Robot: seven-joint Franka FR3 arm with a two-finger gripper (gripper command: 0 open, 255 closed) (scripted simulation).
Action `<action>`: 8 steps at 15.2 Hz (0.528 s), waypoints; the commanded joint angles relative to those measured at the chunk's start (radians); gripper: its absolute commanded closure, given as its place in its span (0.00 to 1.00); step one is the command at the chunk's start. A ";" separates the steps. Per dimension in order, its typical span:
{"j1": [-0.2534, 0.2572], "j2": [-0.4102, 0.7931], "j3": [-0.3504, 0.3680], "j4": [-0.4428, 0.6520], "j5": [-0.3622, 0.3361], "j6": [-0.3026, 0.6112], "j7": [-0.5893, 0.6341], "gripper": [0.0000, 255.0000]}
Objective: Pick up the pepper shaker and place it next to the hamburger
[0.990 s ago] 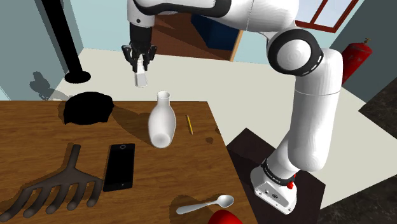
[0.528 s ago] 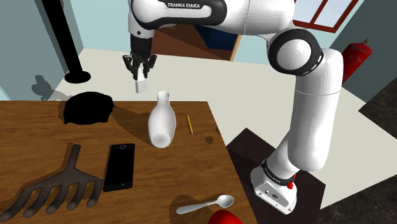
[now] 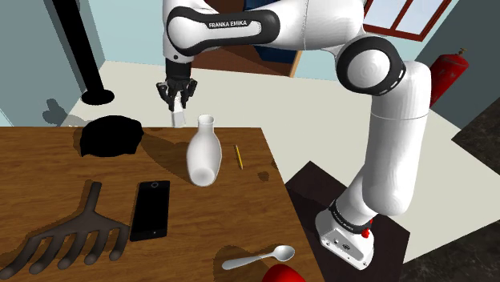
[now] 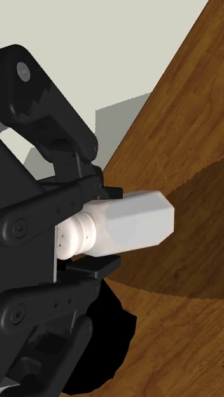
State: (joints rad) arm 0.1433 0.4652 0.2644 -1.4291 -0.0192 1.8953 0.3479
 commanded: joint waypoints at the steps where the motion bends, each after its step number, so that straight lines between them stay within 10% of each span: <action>1: 0.000 0.007 -0.001 -0.017 -0.001 0.025 -0.001 1.00; 8: 0.000 0.030 -0.004 -0.078 -0.006 0.107 -0.003 1.00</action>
State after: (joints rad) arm 0.1440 0.4886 0.2613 -1.5032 -0.0242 1.9920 0.3468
